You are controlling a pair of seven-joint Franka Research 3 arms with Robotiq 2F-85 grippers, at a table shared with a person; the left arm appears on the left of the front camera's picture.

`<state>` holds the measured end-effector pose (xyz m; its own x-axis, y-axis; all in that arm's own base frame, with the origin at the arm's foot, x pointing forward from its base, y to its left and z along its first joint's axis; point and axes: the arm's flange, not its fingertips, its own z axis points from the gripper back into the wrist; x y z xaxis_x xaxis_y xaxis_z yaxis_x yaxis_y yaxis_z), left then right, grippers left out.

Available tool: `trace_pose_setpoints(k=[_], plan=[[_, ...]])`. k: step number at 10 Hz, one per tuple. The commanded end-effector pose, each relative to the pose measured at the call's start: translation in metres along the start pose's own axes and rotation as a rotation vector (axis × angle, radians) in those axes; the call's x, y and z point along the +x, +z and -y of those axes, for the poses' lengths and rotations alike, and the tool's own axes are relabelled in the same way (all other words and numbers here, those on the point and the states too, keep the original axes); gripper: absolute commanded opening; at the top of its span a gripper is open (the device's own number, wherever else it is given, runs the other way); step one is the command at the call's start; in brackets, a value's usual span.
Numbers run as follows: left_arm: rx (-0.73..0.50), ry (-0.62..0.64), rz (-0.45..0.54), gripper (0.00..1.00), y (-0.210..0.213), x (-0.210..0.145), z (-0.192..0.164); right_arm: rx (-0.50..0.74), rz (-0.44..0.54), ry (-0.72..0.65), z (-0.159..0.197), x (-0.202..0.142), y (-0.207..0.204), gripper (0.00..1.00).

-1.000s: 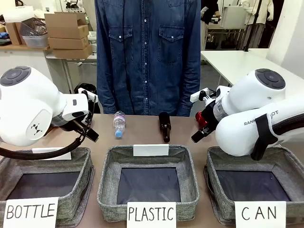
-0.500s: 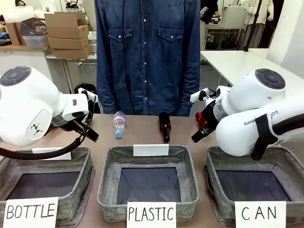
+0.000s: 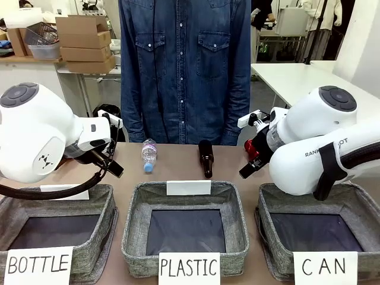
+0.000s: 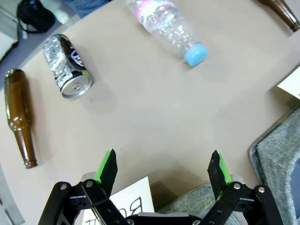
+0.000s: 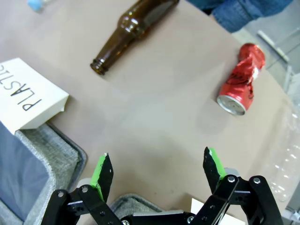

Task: Sort the can waste into the basket.
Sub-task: Pick up the can waste from the table and place it in the right Fabric basket.

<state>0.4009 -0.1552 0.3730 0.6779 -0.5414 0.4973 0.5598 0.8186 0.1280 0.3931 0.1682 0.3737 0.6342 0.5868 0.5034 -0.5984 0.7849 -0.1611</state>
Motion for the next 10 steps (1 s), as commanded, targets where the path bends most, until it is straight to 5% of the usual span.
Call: trace_pose_setpoints(k=[1, 4, 5, 6, 7, 8, 10], plan=[[-0.022, -0.051, -0.065, 1.0, 0.05, 0.001, -0.005, -0.028, -0.004, 0.125, 0.009, 0.006, 0.043, 1.0], [0.011, -0.074, -0.099, 1.0, 0.176, -0.027, 0.013, -0.052, 0.065, 0.216, 0.021, 0.007, 0.174, 1.0], [0.072, -0.102, -0.054, 1.0, 0.187, -0.036, 0.024, -0.121, 0.108, 0.21, 0.015, 0.002, 0.19, 1.0], [-0.023, -0.051, -0.1, 1.0, 0.13, 0.0, 0.005, -0.047, 0.037, 0.154, 0.014, 0.015, 0.125, 1.0], [-0.023, -0.051, -0.1, 1.0, 0.13, 0.0, 0.005, -0.047, 0.037, 0.154, 0.014, 0.015, 0.125, 1.0], [0.018, -0.072, -0.081, 1.0, 0.186, -0.011, 0.013, -0.083, 0.084, 0.177, 0.014, 0.009, 0.184, 1.0], [-0.345, -0.085, -0.079, 1.0, 0.187, -0.022, -0.008, 0.075, 0.046, -0.04, 0.023, -0.012, 0.183, 1.0]])
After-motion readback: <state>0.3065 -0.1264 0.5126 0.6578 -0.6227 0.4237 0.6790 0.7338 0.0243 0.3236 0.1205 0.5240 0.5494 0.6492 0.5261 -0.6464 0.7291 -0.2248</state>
